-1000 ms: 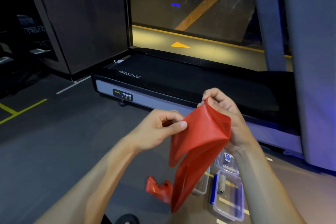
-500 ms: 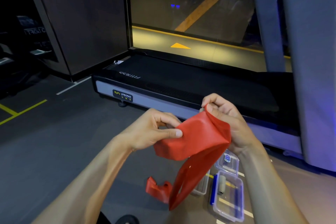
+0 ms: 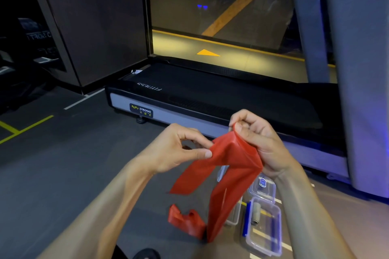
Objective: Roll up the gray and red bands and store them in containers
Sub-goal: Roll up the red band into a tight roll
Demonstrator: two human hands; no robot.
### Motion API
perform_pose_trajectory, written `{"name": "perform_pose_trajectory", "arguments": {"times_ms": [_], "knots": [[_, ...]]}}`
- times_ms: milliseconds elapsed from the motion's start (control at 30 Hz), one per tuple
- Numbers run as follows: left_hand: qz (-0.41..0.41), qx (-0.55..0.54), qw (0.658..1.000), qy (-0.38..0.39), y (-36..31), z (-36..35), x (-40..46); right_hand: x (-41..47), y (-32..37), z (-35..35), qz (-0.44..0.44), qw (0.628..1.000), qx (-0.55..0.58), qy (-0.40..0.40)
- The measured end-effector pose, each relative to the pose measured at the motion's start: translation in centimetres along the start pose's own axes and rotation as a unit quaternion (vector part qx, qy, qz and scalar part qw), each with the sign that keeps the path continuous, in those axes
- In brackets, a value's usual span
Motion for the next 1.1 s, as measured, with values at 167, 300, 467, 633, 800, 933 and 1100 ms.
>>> {"name": "perform_pose_trajectory", "arguments": {"times_ms": [167,300,467,633,800,933,1100], "knots": [[0.004,-0.034,0.999,-0.015,-0.2,-0.1,0.2,0.0,0.1,0.0,0.004,1.000,0.001,0.001],[0.024,-0.014,1.000,0.004,0.2,0.0,0.2,0.0,0.1,0.1,0.005,1.000,0.003,-0.001],[-0.002,0.025,0.999,0.022,0.2,-0.2,0.1,-0.1,0.4,0.0,0.015,1.000,0.001,-0.013],[0.047,-0.034,0.997,0.059,0.5,-0.3,0.0,-0.2,0.7,0.1,0.025,0.999,-0.037,-0.019],[0.101,-0.159,0.979,0.081,0.5,-0.3,-0.3,0.1,0.0,0.4,0.022,0.997,-0.060,-0.031],[0.108,-0.220,0.967,0.074,0.2,-0.3,-0.4,0.3,-1.2,-1.5,0.010,0.999,-0.049,0.005],[0.093,-0.142,0.984,0.058,0.8,-0.4,-0.2,0.4,-2.2,-4.3,0.014,0.993,-0.107,0.056]]}}
Point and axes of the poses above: each hand's wrist, its own x-axis towards the middle knuckle, its own z-axis out of the back of the hand, y = z × x, the point moved 5 cm from there along x, towards the middle knuckle, and after that the axes turned 6 degrees about -y, right-handed, at the moved point
